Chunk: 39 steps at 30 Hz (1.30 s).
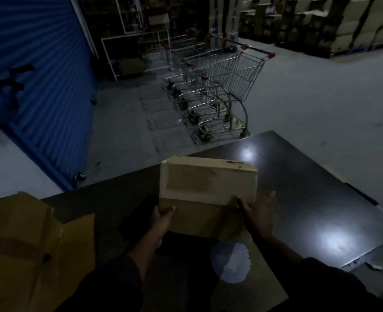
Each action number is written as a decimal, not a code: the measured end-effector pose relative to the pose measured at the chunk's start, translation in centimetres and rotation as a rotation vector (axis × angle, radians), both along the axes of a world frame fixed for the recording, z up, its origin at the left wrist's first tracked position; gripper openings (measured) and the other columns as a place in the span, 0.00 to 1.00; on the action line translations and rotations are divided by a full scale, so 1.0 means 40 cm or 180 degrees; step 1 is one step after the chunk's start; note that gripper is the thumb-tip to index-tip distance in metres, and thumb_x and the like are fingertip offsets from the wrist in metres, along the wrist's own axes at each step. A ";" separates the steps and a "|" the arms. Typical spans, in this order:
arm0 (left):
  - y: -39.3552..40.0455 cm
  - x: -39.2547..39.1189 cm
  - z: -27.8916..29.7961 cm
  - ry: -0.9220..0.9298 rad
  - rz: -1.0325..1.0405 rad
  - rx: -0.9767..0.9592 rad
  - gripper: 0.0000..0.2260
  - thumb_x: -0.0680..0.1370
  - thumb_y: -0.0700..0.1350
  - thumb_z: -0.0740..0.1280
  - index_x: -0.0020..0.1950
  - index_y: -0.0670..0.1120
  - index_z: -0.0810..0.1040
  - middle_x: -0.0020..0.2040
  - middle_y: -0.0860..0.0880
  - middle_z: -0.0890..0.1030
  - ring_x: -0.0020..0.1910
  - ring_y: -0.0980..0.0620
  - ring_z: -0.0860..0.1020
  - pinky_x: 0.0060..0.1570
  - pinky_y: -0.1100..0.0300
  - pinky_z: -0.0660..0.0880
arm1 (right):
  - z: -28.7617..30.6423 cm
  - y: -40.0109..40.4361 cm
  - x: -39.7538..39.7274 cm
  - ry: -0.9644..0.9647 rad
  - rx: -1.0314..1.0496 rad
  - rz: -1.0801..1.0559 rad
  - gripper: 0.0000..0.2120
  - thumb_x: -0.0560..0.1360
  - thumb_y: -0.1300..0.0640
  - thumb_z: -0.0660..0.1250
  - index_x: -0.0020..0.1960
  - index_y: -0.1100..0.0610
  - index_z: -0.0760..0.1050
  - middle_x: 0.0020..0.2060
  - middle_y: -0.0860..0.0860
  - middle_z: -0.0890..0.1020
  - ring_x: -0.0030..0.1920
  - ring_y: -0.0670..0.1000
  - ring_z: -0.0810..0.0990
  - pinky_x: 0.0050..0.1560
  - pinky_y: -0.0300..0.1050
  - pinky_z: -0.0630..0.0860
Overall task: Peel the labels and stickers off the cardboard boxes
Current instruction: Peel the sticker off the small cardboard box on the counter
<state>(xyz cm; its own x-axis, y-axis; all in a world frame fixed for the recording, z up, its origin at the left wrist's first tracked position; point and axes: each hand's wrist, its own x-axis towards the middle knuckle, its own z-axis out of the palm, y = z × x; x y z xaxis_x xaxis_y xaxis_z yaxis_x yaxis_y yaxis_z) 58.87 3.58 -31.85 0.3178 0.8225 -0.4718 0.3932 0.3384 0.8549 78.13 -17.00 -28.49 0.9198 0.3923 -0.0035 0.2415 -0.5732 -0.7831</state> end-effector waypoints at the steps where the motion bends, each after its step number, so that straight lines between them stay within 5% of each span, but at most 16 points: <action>1: -0.005 0.003 -0.001 0.0016 -0.0038 0.0024 0.30 0.76 0.50 0.72 0.74 0.43 0.66 0.65 0.42 0.77 0.59 0.43 0.79 0.57 0.49 0.78 | -0.026 -0.007 0.002 0.0178 0.0001 0.0074 0.41 0.71 0.37 0.72 0.69 0.66 0.68 0.62 0.65 0.78 0.65 0.64 0.75 0.65 0.56 0.70; 3: -0.009 0.005 0.000 0.0038 -0.0077 0.0091 0.27 0.77 0.46 0.72 0.73 0.42 0.68 0.64 0.42 0.78 0.58 0.44 0.79 0.55 0.52 0.77 | -0.061 -0.021 -0.009 0.0376 -0.0105 0.0193 0.32 0.70 0.40 0.73 0.62 0.61 0.73 0.52 0.61 0.82 0.53 0.62 0.81 0.52 0.50 0.75; 8: -0.015 0.008 0.044 -0.0149 -0.0041 0.0186 0.21 0.79 0.43 0.68 0.71 0.44 0.70 0.63 0.43 0.78 0.56 0.44 0.78 0.52 0.55 0.75 | -0.049 -0.008 0.013 0.0471 0.0056 0.0560 0.31 0.67 0.38 0.75 0.65 0.43 0.67 0.57 0.56 0.80 0.50 0.60 0.82 0.48 0.51 0.78; 11: 0.008 0.011 0.086 -0.0279 0.0051 0.0302 0.20 0.82 0.45 0.64 0.73 0.46 0.68 0.64 0.45 0.76 0.57 0.45 0.76 0.51 0.54 0.76 | 0.034 0.018 0.026 0.0362 0.0281 0.0672 0.30 0.71 0.46 0.75 0.68 0.56 0.70 0.59 0.51 0.78 0.55 0.52 0.78 0.49 0.42 0.70; 14: 0.040 0.023 0.126 -0.0424 0.0274 0.0309 0.25 0.80 0.54 0.66 0.75 0.50 0.67 0.66 0.44 0.76 0.60 0.43 0.77 0.58 0.45 0.77 | 0.097 0.051 0.053 0.0560 0.0500 0.0585 0.23 0.76 0.47 0.70 0.68 0.54 0.73 0.56 0.51 0.81 0.48 0.48 0.78 0.40 0.39 0.72; 16: 0.053 0.035 0.145 -0.0620 0.0412 0.0419 0.24 0.78 0.58 0.66 0.72 0.52 0.69 0.63 0.45 0.78 0.57 0.44 0.79 0.52 0.48 0.78 | 0.132 0.068 0.068 0.0634 0.0528 0.0484 0.22 0.78 0.46 0.67 0.68 0.54 0.72 0.51 0.50 0.80 0.43 0.45 0.77 0.36 0.38 0.71; 21: 0.064 0.044 0.213 -0.0759 0.0527 0.0738 0.24 0.76 0.56 0.69 0.71 0.55 0.69 0.55 0.46 0.81 0.49 0.47 0.82 0.44 0.50 0.81 | 0.195 0.086 0.098 0.0508 0.0854 0.0313 0.26 0.77 0.43 0.67 0.70 0.53 0.68 0.60 0.52 0.78 0.52 0.54 0.80 0.44 0.45 0.75; 24: 0.072 0.032 0.244 -0.0575 0.0481 0.0879 0.19 0.74 0.59 0.70 0.63 0.55 0.74 0.48 0.49 0.84 0.45 0.48 0.84 0.45 0.46 0.83 | 0.236 0.091 0.127 0.0462 0.0852 0.0182 0.30 0.77 0.43 0.67 0.73 0.52 0.61 0.59 0.52 0.77 0.43 0.51 0.81 0.36 0.43 0.74; 29: 0.084 0.039 0.230 0.0014 0.0448 0.0955 0.23 0.74 0.54 0.72 0.67 0.52 0.72 0.55 0.49 0.82 0.47 0.49 0.83 0.47 0.47 0.82 | 0.206 0.097 0.126 0.0529 0.0595 0.0301 0.22 0.77 0.55 0.69 0.67 0.56 0.64 0.59 0.57 0.77 0.51 0.54 0.79 0.35 0.42 0.71; 32: 0.040 0.057 0.195 0.0200 0.0313 0.1094 0.28 0.77 0.49 0.71 0.74 0.49 0.65 0.63 0.46 0.78 0.54 0.47 0.81 0.49 0.51 0.79 | 0.161 0.089 0.089 0.0297 0.0077 0.0461 0.19 0.76 0.55 0.70 0.63 0.56 0.69 0.59 0.56 0.76 0.53 0.53 0.78 0.43 0.45 0.75; 35: 0.021 0.071 0.175 0.0383 0.0213 0.1556 0.25 0.78 0.51 0.68 0.73 0.50 0.67 0.61 0.47 0.80 0.55 0.47 0.80 0.53 0.47 0.80 | 0.137 0.072 0.062 -0.0700 -0.0382 0.0548 0.20 0.76 0.52 0.69 0.64 0.57 0.71 0.66 0.57 0.71 0.65 0.58 0.72 0.60 0.52 0.71; 37: 0.020 0.078 0.176 0.0497 0.0122 0.1738 0.22 0.78 0.52 0.68 0.71 0.50 0.69 0.59 0.48 0.80 0.55 0.47 0.80 0.54 0.45 0.79 | 0.132 0.069 0.037 -0.1358 -0.0403 0.0923 0.21 0.74 0.54 0.71 0.65 0.57 0.73 0.70 0.56 0.68 0.70 0.59 0.67 0.68 0.54 0.65; 39: 0.022 0.082 0.178 0.0600 0.0085 0.1864 0.21 0.78 0.53 0.68 0.70 0.50 0.71 0.59 0.48 0.80 0.56 0.47 0.79 0.55 0.44 0.78 | 0.134 0.085 0.009 -0.1366 -0.0093 0.1512 0.20 0.74 0.56 0.71 0.65 0.57 0.74 0.69 0.55 0.72 0.68 0.57 0.71 0.67 0.52 0.68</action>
<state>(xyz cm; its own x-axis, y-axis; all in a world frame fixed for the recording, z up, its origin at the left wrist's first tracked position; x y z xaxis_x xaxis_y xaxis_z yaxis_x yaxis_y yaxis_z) 62.15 4.45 -24.72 0.2485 0.9685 0.0148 0.5536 -0.1546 0.8183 78.51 -13.61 -23.12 0.5677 0.7628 0.3095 0.7629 -0.3461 -0.5461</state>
